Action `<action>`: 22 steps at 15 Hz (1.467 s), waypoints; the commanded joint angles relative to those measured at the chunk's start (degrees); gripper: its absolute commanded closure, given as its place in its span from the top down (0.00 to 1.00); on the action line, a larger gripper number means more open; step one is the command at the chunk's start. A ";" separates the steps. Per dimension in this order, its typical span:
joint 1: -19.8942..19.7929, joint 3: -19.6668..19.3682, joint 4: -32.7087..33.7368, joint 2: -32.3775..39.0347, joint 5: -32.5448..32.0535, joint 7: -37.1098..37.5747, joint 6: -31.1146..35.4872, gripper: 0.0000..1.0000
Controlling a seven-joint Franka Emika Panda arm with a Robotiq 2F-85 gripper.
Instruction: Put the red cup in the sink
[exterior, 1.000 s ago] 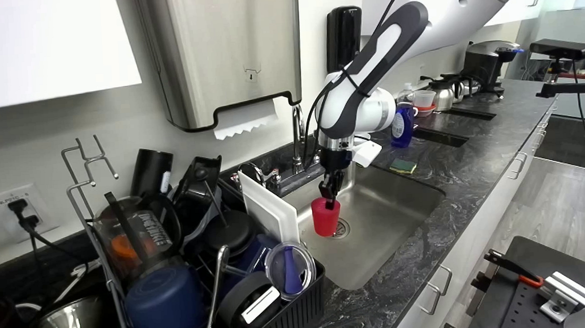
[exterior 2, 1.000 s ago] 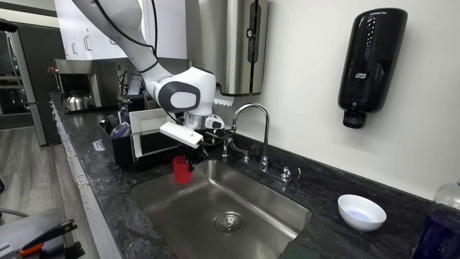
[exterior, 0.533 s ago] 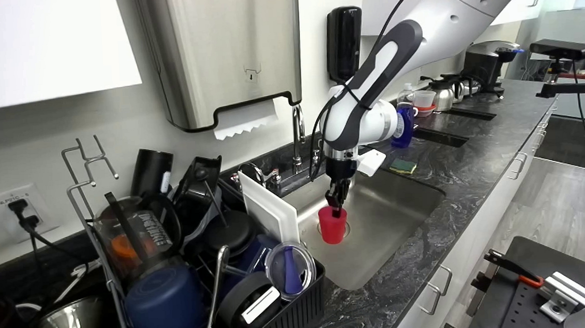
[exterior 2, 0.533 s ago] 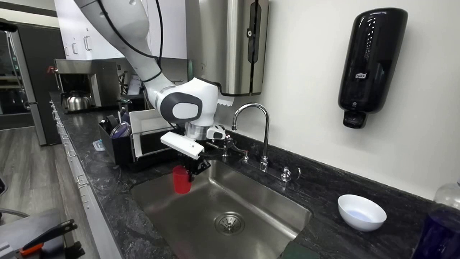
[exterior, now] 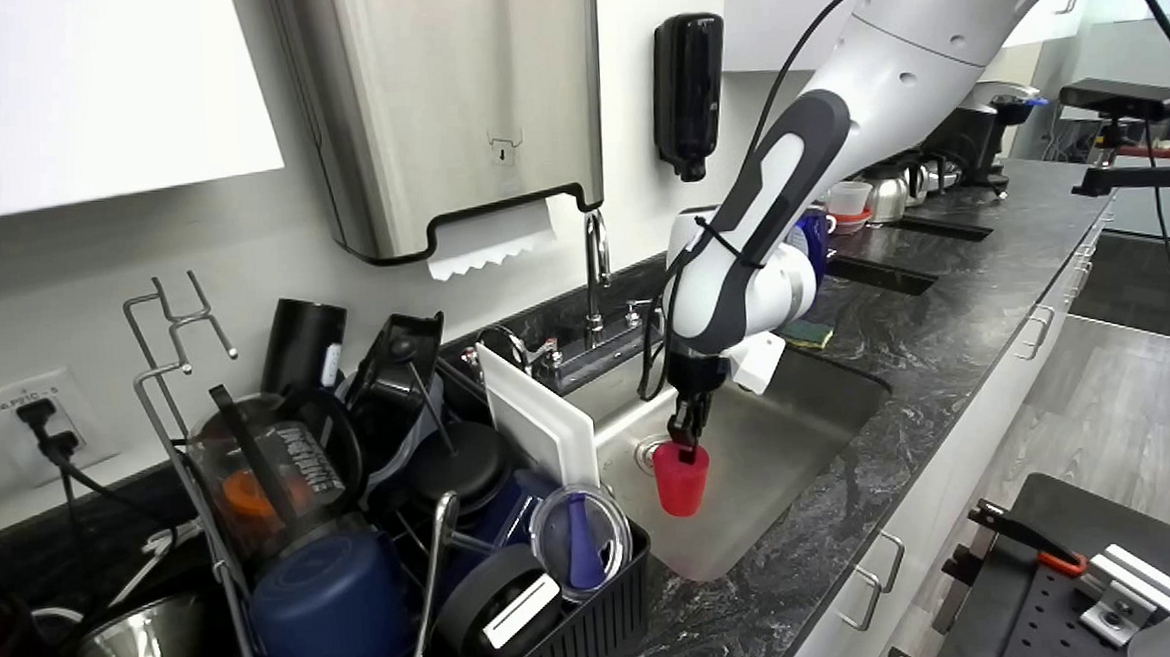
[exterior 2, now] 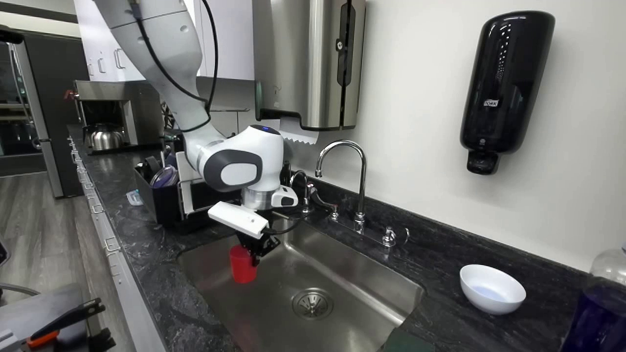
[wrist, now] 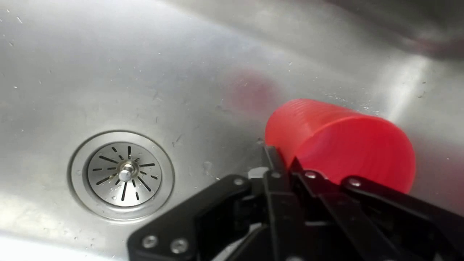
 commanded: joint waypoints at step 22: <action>-4.91 4.94 1.66 9.32 -10.03 4.58 12.53 0.01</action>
